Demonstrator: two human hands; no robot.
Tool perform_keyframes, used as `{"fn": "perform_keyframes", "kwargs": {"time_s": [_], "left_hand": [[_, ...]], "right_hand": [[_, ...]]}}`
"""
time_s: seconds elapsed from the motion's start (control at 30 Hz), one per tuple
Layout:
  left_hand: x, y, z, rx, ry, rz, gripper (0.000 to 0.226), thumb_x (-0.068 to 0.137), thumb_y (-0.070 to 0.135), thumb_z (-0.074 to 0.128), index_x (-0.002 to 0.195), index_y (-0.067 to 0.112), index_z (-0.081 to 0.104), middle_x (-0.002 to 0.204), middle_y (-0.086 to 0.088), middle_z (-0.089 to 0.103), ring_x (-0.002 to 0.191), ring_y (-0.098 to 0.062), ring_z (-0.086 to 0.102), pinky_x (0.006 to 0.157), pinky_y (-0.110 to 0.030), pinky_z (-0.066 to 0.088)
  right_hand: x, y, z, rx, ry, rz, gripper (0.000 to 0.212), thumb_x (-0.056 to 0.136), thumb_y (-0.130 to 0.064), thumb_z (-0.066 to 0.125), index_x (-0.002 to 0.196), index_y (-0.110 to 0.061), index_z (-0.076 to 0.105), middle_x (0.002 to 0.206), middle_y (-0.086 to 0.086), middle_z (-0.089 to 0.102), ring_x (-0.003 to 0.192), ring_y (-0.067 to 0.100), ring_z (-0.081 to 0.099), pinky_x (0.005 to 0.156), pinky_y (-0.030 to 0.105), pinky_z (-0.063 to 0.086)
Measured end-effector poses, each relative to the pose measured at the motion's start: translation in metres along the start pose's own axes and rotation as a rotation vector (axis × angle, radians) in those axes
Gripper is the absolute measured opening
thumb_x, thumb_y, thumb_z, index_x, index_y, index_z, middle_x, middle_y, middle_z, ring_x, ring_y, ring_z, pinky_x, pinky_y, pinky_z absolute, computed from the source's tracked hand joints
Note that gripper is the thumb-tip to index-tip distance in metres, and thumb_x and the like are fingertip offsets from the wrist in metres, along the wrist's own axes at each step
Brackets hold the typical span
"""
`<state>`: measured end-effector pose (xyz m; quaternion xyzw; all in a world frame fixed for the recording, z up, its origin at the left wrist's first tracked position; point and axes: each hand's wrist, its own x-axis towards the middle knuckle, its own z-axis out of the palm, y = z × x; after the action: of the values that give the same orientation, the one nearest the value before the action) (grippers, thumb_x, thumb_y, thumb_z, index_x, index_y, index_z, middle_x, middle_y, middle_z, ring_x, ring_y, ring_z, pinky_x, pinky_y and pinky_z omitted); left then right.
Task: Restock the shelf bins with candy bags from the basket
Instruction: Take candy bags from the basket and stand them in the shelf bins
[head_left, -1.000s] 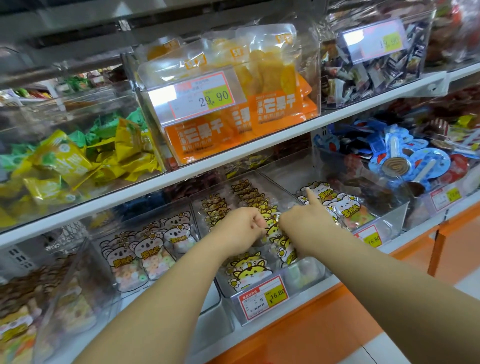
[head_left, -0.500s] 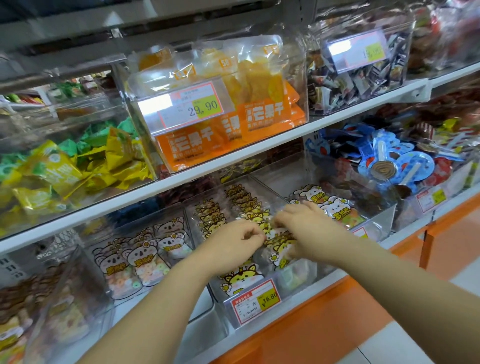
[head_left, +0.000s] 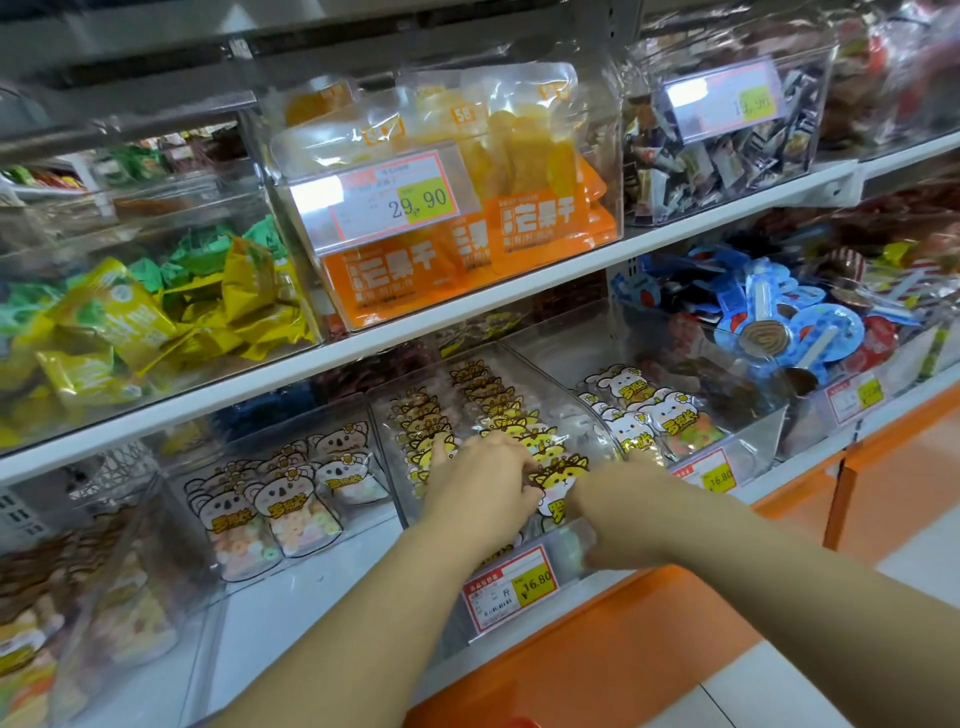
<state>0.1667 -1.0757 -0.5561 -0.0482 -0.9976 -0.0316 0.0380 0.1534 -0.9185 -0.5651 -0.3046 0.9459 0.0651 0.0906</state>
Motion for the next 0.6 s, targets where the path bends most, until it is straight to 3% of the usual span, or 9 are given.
{"fn": "perform_keyframes", "kwargs": {"time_s": [0.1, 0.17, 0.23, 0.33, 0.4, 0.43, 0.53, 0.6], "left_hand": [[0.001, 0.004, -0.001, 0.034, 0.002, -0.045, 0.013, 0.095, 0.041, 0.059, 0.087, 0.032, 0.055, 0.123, 0.004, 0.058, 0.125, -0.023, 0.049, 0.119, -0.065, 0.008], [0.001, 0.006, 0.0, 0.082, 0.012, -0.058, 0.012, 0.095, 0.041, 0.059, 0.091, 0.029, 0.061, 0.121, 0.002, 0.058, 0.124, -0.025, 0.049, 0.118, -0.065, 0.009], [0.0, 0.005, 0.002, 0.107, 0.016, -0.072, 0.015, 0.095, 0.04, 0.058, 0.095, 0.027, 0.065, 0.122, 0.001, 0.056, 0.123, -0.025, 0.049, 0.119, -0.064, 0.01], [-0.003, 0.003, 0.004, 0.096, 0.025, -0.084, 0.02, 0.096, 0.043, 0.056, 0.09, 0.025, 0.062, 0.118, 0.003, 0.053, 0.121, -0.023, 0.05, 0.119, -0.062, 0.011], [-0.004, 0.003, 0.005, 0.109, 0.026, -0.076, 0.022, 0.097, 0.044, 0.055, 0.086, 0.026, 0.058, 0.116, 0.003, 0.053, 0.121, -0.023, 0.049, 0.12, -0.061, 0.011], [-0.004, 0.003, 0.006, 0.121, 0.03, -0.075, 0.022, 0.097, 0.044, 0.054, 0.087, 0.025, 0.059, 0.116, 0.002, 0.053, 0.121, -0.023, 0.049, 0.12, -0.06, 0.012], [-0.003, 0.005, 0.008, 0.139, 0.039, -0.072, 0.025, 0.098, 0.043, 0.053, 0.102, 0.022, 0.067, 0.121, 0.002, 0.054, 0.124, -0.024, 0.048, 0.12, -0.059, 0.012], [-0.003, 0.004, 0.007, 0.123, 0.033, -0.049, 0.031, 0.098, 0.043, 0.052, 0.121, 0.026, 0.064, 0.132, 0.005, 0.053, 0.129, -0.023, 0.045, 0.12, -0.059, 0.008]], "right_hand": [[0.008, -0.01, -0.004, -0.126, -0.081, 0.047, 0.023, 0.091, -0.036, 0.062, 0.1, -0.015, 0.057, 0.093, 0.0, 0.058, 0.097, 0.023, 0.056, 0.108, 0.048, 0.026], [0.011, -0.019, -0.006, -0.193, -0.112, 0.063, 0.015, 0.093, -0.029, 0.058, 0.096, -0.017, 0.05, 0.084, -0.002, 0.051, 0.1, 0.024, 0.056, 0.111, 0.05, 0.023], [0.012, -0.027, -0.003, -0.247, -0.136, 0.046, 0.008, 0.095, -0.022, 0.051, 0.096, -0.015, 0.047, 0.089, 0.0, 0.052, 0.108, 0.025, 0.057, 0.114, 0.051, 0.018], [0.01, -0.023, 0.004, -0.166, -0.1, 0.041, 0.004, 0.096, -0.017, 0.05, 0.098, -0.013, 0.049, 0.102, 0.006, 0.059, 0.107, 0.027, 0.058, 0.105, 0.043, 0.029], [0.008, -0.019, 0.008, -0.109, -0.03, 0.026, 0.007, 0.097, -0.019, 0.05, 0.096, -0.013, 0.051, 0.099, 0.007, 0.058, 0.096, 0.027, 0.056, 0.094, 0.037, 0.035], [0.008, -0.018, 0.01, -0.112, 0.0, 0.017, 0.009, 0.097, -0.021, 0.049, 0.094, -0.013, 0.051, 0.096, 0.007, 0.057, 0.095, 0.026, 0.056, 0.096, 0.038, 0.037], [0.009, -0.018, 0.017, -0.163, 0.009, 0.024, 0.01, 0.098, -0.022, 0.049, 0.099, -0.013, 0.056, 0.108, 0.008, 0.064, 0.106, 0.027, 0.06, 0.104, 0.042, 0.037], [0.006, -0.018, 0.017, -0.185, 0.001, 0.05, 0.017, 0.098, -0.019, 0.052, 0.111, -0.011, 0.059, 0.114, 0.009, 0.064, 0.107, 0.028, 0.061, 0.094, 0.039, 0.043]]}}
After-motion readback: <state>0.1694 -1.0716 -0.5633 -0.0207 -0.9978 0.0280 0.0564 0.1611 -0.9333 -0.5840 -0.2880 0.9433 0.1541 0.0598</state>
